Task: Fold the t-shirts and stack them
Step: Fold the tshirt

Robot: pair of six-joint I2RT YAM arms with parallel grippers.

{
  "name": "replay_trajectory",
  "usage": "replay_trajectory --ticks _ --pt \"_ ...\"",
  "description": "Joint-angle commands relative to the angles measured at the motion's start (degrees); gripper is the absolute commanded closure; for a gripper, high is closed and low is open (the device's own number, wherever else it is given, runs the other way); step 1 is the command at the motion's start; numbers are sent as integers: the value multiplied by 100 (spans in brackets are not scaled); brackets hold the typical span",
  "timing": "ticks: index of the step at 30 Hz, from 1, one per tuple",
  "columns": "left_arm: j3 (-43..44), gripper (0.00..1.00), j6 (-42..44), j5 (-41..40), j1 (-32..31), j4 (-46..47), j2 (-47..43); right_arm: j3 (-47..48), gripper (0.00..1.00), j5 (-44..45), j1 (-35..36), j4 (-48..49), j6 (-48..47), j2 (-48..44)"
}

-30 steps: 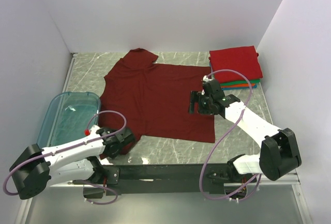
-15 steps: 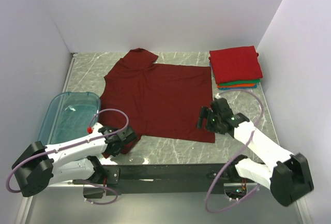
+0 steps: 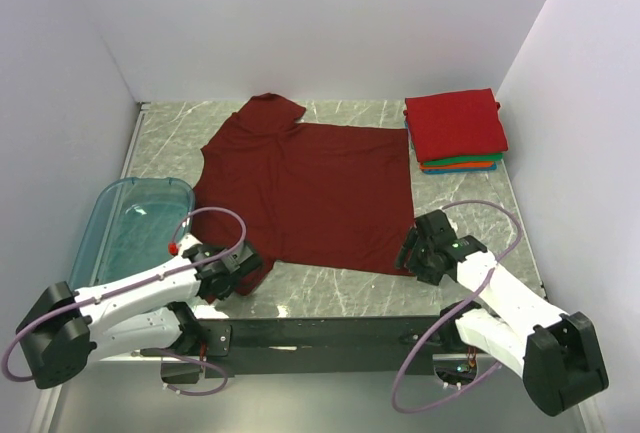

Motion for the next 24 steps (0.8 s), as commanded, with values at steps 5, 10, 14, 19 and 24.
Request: replay_trajectory --ticks 5,10,14,19,24 --pt "238 100 164 -238 11 -101 -201 -126 41 155 -41 244 279 148" --pt "353 99 119 -379 11 -260 -227 -47 67 304 -32 138 253 52" --pt "449 100 234 -485 20 -207 -262 84 81 472 -41 120 174 122" --pt "765 100 295 -730 20 -426 -201 234 91 410 -49 111 51 166" --pt "1090 100 531 -1038 37 -462 -61 594 93 445 -49 33 -169 262"
